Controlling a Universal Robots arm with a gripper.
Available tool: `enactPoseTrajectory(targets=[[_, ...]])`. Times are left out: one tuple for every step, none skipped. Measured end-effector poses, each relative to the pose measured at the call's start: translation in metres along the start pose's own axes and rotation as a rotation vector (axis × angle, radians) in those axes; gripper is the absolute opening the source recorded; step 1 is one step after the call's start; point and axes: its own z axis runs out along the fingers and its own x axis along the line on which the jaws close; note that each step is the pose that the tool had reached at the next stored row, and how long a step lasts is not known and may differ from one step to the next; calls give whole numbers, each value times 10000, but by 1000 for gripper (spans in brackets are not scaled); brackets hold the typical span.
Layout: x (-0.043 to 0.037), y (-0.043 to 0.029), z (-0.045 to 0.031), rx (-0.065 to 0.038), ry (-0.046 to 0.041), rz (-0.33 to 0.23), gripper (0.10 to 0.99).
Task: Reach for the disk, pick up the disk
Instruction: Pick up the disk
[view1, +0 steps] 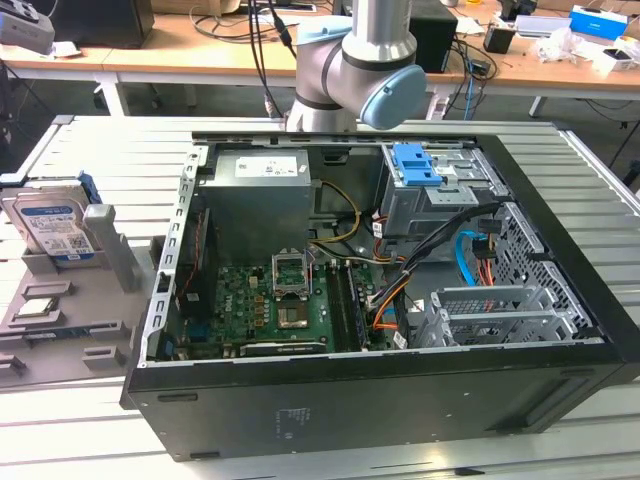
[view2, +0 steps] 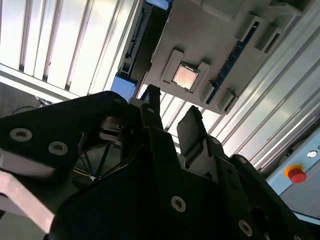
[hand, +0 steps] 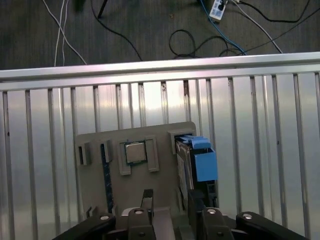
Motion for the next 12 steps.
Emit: enactPoseTrajectory(targets=[[0, 0, 0, 0, 0, 4, 416], [0, 0, 0, 0, 0, 7, 478], [0, 0, 0, 0, 0, 9, 478], [0, 0, 0, 0, 0, 12, 541], [0, 0, 0, 0, 0, 14, 541], [0, 0, 0, 0, 0, 17, 541], [0, 0, 0, 0, -1, 19, 541], [-4, 0, 1, 1, -2, 18, 541], [-17, 1, 1, 1, -2, 19, 541], [-29, 2, 0, -1, -1, 19, 541], [-47, 3, 0, 0, -1, 18, 541], [-61, 4, 0, 0, -1, 18, 541]])
